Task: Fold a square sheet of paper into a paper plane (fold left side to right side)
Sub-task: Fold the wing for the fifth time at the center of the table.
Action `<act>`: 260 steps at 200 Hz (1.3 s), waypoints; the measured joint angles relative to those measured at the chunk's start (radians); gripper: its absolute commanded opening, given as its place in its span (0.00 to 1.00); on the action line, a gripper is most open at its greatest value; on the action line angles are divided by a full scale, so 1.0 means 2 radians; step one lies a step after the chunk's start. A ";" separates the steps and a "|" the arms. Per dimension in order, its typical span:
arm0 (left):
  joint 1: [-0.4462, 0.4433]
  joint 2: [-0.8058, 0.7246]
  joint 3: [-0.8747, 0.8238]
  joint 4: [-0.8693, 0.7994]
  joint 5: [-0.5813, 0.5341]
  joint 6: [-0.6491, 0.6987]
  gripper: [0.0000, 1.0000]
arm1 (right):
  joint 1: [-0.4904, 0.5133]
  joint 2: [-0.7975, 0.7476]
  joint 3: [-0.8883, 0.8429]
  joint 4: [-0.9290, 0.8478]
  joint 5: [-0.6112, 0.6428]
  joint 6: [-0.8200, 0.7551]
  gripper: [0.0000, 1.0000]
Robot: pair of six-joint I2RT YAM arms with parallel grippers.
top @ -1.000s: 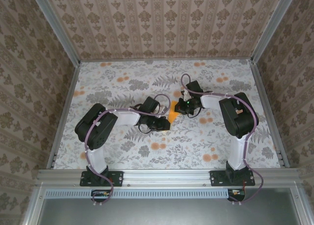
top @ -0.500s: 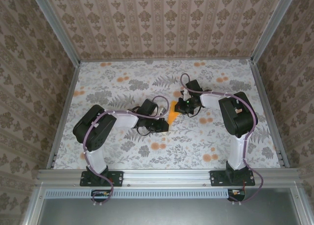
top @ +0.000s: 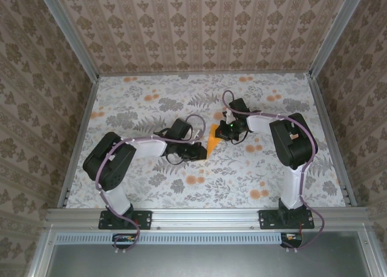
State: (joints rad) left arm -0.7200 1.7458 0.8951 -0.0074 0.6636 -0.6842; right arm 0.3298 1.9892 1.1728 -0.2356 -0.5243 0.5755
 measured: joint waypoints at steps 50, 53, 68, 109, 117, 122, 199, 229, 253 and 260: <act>0.000 0.057 0.063 0.004 0.013 0.006 0.14 | 0.000 0.000 0.000 0.000 -0.001 0.000 0.00; 0.000 0.061 0.065 0.004 0.013 0.006 0.14 | 0.000 0.000 0.000 0.000 -0.001 0.000 0.00; 0.000 0.082 0.068 0.004 0.013 0.007 0.15 | 0.000 0.000 0.000 0.000 -0.001 0.000 0.00; 0.000 0.100 0.069 -0.004 0.012 0.015 0.15 | 0.000 0.000 0.000 0.000 -0.001 0.000 0.00; 0.000 0.099 0.067 -0.002 0.010 0.015 0.15 | 0.000 0.000 0.000 0.000 -0.001 -0.001 0.00; 0.000 0.098 0.065 -0.001 0.010 0.015 0.15 | 0.000 0.000 0.000 0.000 -0.001 -0.001 0.00; -0.002 0.045 -0.022 0.046 0.007 0.011 0.14 | 0.000 0.000 0.002 -0.002 -0.001 -0.002 0.00; -0.002 0.022 -0.045 0.042 0.009 0.007 0.15 | 0.000 0.000 0.008 -0.006 0.004 -0.002 0.08; 0.010 -0.016 -0.059 0.034 0.009 0.004 0.22 | -0.003 -0.006 0.022 -0.014 0.025 -0.010 0.23; 0.016 -0.031 -0.060 0.031 0.008 0.003 0.24 | -0.004 -0.015 0.023 -0.017 0.033 -0.013 0.27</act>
State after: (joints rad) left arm -0.6884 1.6833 0.7750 0.0551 0.6804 -0.6788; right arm 0.3222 1.9587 1.2186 -0.2687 -0.4576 0.5491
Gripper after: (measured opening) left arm 0.206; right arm 0.207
